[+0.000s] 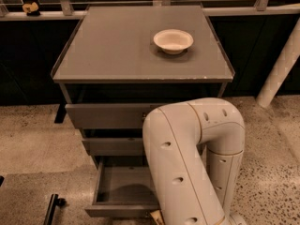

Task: Pick brown chip bag from bottom drawer and place on counter

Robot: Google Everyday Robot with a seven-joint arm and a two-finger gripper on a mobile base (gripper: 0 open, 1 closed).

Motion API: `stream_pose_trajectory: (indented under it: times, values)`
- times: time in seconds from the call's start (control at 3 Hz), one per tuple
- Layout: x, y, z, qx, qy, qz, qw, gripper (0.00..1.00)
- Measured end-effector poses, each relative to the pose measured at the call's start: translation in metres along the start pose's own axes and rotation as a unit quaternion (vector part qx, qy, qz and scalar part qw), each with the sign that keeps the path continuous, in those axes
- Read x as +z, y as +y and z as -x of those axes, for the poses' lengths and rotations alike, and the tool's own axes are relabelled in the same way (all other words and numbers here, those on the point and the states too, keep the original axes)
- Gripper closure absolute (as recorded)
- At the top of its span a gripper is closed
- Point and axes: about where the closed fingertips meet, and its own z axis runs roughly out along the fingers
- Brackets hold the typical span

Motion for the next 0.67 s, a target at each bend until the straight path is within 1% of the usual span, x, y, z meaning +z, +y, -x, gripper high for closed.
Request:
stream_pose_trajectory:
  times: [0.33,0.67]
  values:
    - [-0.001,-0.004,0.011,-0.001,-0.010,0.007,0.9999,1.00]
    - [-0.024,-0.025,0.032,-0.015,-0.024,-0.015,0.9995,1.00]
